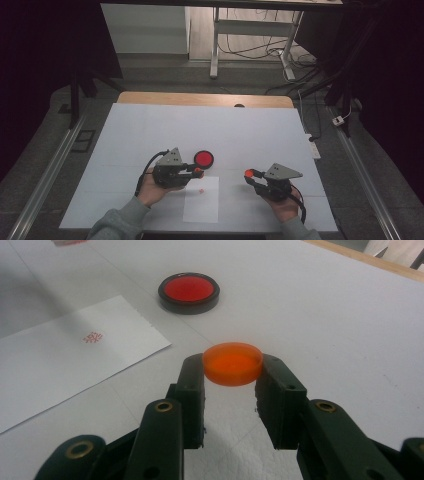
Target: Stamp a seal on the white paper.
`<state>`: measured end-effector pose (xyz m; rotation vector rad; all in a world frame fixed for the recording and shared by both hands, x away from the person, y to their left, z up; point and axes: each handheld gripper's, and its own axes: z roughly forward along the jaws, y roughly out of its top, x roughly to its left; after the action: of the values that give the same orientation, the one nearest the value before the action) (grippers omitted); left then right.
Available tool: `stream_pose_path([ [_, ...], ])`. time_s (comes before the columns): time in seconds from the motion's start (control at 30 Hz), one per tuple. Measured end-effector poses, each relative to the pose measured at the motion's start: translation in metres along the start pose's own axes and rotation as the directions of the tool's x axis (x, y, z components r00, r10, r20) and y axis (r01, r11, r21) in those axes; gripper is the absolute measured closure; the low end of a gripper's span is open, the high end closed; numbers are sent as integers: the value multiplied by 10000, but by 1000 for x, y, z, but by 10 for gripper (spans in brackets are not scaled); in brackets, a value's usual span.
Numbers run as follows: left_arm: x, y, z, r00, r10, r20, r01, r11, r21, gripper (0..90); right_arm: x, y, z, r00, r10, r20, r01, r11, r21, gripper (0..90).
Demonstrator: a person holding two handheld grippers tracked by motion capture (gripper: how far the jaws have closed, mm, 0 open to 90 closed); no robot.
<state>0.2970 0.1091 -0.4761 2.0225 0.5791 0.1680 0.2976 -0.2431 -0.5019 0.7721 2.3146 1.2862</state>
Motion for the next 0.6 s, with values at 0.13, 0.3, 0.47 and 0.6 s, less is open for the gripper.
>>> stream_pose_path([
  [0.13,3,5,-4,9998,-144,103,144,9999,-13,725,0,0,-1,10000,18,12,-18,10000,39,643],
  [0.3,6,12,-9,9990,-406,180,408,9991,-95,725,-1,-2,-2,9999,151,36,-151,9999,-32,643],
  [0.47,9,16,-14,9981,-590,173,594,9980,-193,724,-2,-1,-2,9999,149,20,-149,9999,-32,643],
  [0.6,11,18,-17,9976,-665,197,670,9974,-267,723,-1,-1,-2,9999,148,28,-148,9999,-30,643],
])
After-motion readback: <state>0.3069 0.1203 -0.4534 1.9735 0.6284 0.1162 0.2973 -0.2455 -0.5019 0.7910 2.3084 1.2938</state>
